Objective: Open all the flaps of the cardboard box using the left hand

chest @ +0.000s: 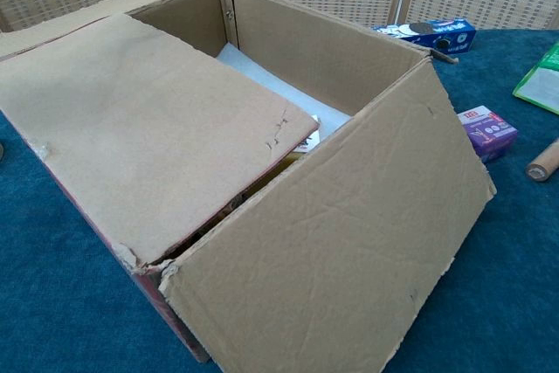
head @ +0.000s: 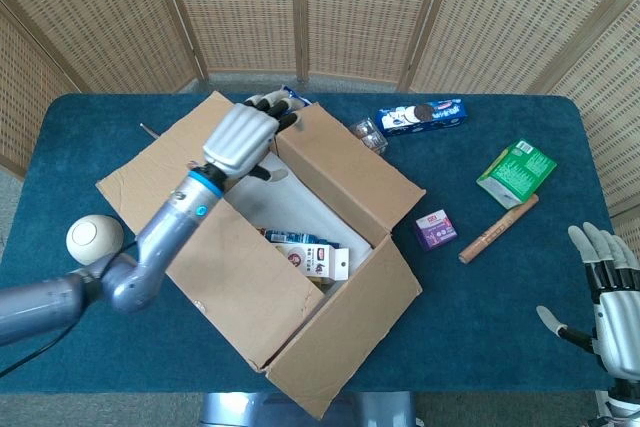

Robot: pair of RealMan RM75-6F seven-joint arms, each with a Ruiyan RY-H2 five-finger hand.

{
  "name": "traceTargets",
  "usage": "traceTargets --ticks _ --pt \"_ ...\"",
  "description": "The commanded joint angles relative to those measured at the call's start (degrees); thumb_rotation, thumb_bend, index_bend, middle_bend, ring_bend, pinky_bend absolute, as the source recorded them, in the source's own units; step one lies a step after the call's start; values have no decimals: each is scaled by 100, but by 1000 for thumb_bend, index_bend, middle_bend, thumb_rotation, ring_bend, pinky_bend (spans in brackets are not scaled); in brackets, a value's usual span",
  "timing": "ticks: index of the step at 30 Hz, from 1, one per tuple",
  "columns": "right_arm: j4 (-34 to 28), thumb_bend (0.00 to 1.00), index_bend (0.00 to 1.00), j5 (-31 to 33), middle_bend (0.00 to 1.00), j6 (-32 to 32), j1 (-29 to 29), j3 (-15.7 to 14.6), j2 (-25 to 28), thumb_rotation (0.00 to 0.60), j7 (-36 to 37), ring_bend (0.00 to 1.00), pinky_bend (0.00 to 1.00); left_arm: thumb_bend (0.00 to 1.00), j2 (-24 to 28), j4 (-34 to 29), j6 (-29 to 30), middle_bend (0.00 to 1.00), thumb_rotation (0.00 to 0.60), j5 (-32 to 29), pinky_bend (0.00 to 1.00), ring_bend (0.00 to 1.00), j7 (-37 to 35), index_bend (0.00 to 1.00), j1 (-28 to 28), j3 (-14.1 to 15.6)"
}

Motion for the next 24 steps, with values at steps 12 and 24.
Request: traceTargets --ticks 12,24 --pt "-61 143 0 -65 0 -61 22 -5 -44 600 -126 0 24 0 1361 -1360 -1101 407 264 -2747 410 303 180 503 -547 749" --pt "-58 143 0 -50 0 -86 17 -5 -8 600 -53 0 24 0 790 -963 -873 392 240 -3005 357 264 420 501 -1112 1169"
